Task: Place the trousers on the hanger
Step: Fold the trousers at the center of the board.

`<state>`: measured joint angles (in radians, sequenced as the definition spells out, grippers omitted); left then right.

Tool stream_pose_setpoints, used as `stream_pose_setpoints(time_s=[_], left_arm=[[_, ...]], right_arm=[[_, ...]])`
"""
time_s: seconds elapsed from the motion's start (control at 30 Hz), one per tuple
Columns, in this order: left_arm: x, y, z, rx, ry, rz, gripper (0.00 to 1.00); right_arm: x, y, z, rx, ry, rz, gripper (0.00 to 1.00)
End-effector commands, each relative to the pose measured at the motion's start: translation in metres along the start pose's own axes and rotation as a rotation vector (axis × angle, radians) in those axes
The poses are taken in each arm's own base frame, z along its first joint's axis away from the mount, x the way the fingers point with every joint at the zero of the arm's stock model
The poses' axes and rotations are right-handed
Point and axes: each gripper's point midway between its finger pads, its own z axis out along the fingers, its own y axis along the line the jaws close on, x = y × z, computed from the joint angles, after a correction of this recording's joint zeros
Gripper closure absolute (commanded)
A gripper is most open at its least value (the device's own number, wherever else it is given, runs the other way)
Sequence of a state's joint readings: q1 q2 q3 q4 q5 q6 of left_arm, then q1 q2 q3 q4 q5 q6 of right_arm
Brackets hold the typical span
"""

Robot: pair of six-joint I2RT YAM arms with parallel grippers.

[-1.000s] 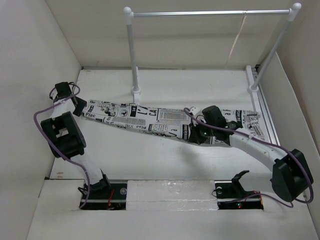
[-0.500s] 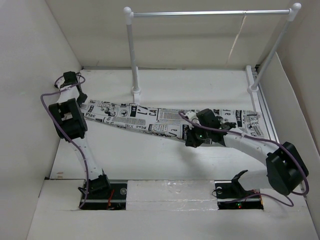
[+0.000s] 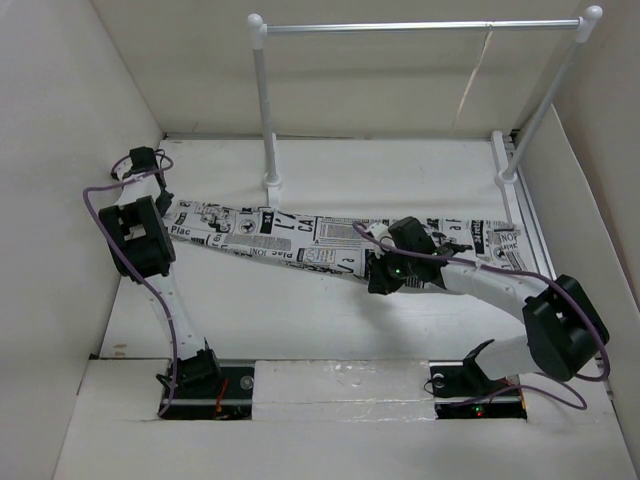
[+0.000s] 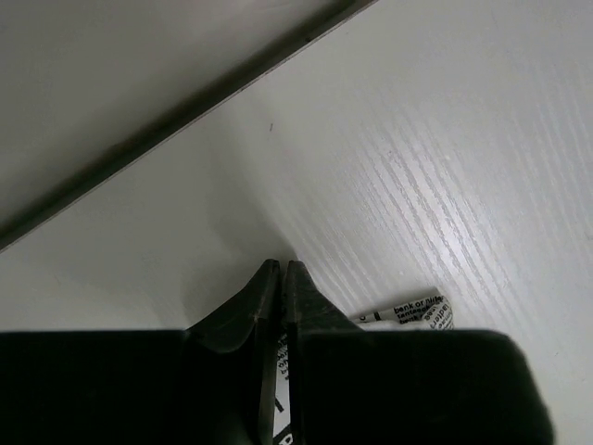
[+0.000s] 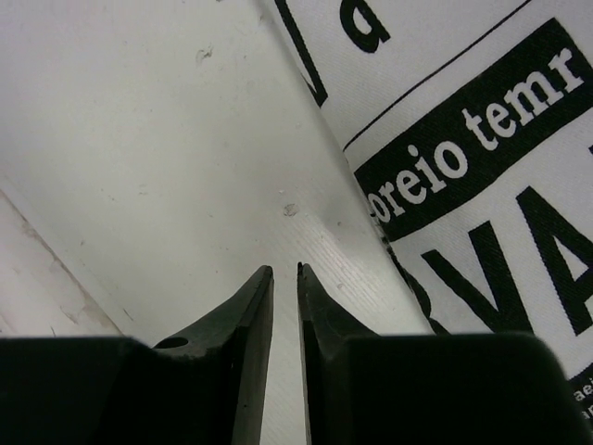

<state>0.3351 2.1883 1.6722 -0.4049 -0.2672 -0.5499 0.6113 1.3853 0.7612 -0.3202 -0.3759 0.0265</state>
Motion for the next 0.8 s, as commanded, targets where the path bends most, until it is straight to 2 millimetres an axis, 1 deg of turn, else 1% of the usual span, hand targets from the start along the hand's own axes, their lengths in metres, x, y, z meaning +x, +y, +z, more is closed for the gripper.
stream_pose_setpoints(time_s=[0.0, 0.03, 0.07, 0.1, 0.13, 0.2, 0.23, 0.27, 0.33, 0.37, 0.4, 0.43, 0.5, 0.53, 0.57, 0.6, 0.63, 0.67, 0.7, 0.77], left_arm=[[0.014, 0.013, -0.007, -0.015, 0.033, 0.008, 1.00], [0.005, 0.012, -0.021, 0.002, 0.008, 0.002, 1.00], [-0.003, 0.011, -0.029, 0.013, -0.013, -0.007, 1.00], [-0.004, 0.013, -0.036, 0.017, -0.019, -0.008, 1.00], [-0.015, 0.011, -0.054, 0.045, -0.053, -0.020, 1.00], [-0.020, 0.014, -0.070, 0.061, -0.077, -0.026, 1.00], [-0.031, 0.014, -0.089, 0.087, -0.115, -0.039, 1.00], [-0.029, 0.017, -0.094, 0.092, -0.114, -0.038, 1.00], [-0.033, 0.019, -0.112, 0.114, -0.134, -0.048, 1.00], [-0.041, 0.020, -0.132, 0.141, -0.167, -0.062, 1.00], [-0.039, 0.024, -0.138, 0.147, -0.171, -0.064, 1.00], [-0.046, 0.026, -0.159, 0.173, -0.206, -0.078, 1.00], [-0.046, 0.034, -0.175, 0.181, -0.224, -0.090, 1.00], [-0.051, 0.038, -0.196, 0.202, -0.255, -0.100, 1.00], [-0.052, 0.042, -0.205, 0.209, -0.268, -0.101, 1.00], [-0.055, 0.049, -0.224, 0.213, -0.290, -0.106, 1.00], [-0.053, 0.053, -0.230, 0.212, -0.289, -0.104, 1.00], [-0.056, 0.059, -0.240, 0.202, -0.303, -0.105, 1.00], [-0.056, 0.063, -0.246, 0.194, -0.308, -0.104, 1.00], [-0.050, 0.079, -0.265, 0.169, -0.308, -0.098, 1.00]], right_arm=[[-0.033, 0.005, -0.007, 0.003, -0.091, -0.050, 0.77], [-0.035, 0.006, -0.008, 0.001, -0.097, -0.058, 0.73], [-0.035, 0.006, -0.008, 0.002, -0.097, -0.060, 0.73], [-0.034, 0.006, -0.008, -0.002, -0.097, -0.059, 0.72], [-0.034, 0.007, -0.008, -0.008, -0.095, -0.060, 0.72], [-0.033, 0.012, -0.008, -0.019, -0.093, -0.068, 0.72], [-0.033, 0.011, -0.008, -0.019, -0.094, -0.099, 0.72], [-0.033, 0.011, -0.008, -0.020, -0.096, -0.108, 0.72], [-0.033, 0.011, -0.010, -0.017, -0.100, -0.114, 0.71], [-0.031, 0.010, -0.010, -0.015, -0.096, -0.119, 0.71], [-0.031, 0.010, -0.010, -0.015, -0.095, -0.121, 0.71], [-0.030, 0.009, -0.011, -0.010, -0.093, -0.125, 0.71], [-0.026, 0.008, -0.012, -0.002, -0.082, -0.129, 0.68], [-0.025, 0.007, -0.013, 0.003, -0.080, -0.133, 0.68], [-0.026, 0.004, -0.016, 0.009, -0.084, -0.132, 0.66], [-0.028, 0.002, -0.020, 0.013, -0.095, -0.137, 0.64], [-0.027, 0.003, -0.020, 0.007, -0.093, -0.137, 0.62], [-0.029, 0.001, -0.024, 0.008, -0.102, -0.142, 0.61], [-0.032, 0.002, -0.027, 0.008, -0.112, -0.152, 0.56], [-0.034, 0.001, -0.034, 0.018, -0.117, -0.157, 0.51]])
